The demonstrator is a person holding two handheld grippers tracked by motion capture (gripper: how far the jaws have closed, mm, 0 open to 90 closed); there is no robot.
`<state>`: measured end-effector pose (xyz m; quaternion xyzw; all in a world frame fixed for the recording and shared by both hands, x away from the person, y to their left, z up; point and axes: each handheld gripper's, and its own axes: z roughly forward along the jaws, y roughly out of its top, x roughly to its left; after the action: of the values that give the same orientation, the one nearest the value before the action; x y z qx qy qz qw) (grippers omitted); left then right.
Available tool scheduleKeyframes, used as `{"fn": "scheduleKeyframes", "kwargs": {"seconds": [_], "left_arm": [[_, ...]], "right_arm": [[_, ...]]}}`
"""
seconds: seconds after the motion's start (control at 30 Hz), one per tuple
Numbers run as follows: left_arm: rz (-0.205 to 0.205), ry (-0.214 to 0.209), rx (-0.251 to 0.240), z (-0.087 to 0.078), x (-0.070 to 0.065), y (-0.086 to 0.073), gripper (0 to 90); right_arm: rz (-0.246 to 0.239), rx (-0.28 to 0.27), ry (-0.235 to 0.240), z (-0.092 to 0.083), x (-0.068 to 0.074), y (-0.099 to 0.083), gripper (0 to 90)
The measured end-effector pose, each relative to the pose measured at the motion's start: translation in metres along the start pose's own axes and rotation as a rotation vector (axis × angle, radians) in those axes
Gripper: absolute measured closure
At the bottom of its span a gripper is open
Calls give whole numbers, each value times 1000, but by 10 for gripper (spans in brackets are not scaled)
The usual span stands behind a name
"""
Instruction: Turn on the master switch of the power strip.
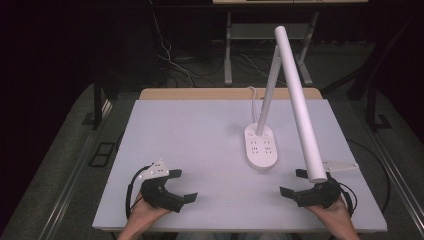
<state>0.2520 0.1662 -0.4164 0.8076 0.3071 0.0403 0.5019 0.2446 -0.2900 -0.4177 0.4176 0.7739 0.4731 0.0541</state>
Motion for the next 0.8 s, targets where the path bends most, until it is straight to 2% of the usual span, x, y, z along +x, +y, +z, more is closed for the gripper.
{"fn": "scheduleKeyframes", "kwargs": {"seconds": [0.3,0.8], "left_arm": [[-7,-24,22,2,0,7,0],[41,-46,65,7,2,38,0]], "right_arm": [[-9,2,3,0,2,-1,2],[-13,5,1,-1,2,-1,2]]}}
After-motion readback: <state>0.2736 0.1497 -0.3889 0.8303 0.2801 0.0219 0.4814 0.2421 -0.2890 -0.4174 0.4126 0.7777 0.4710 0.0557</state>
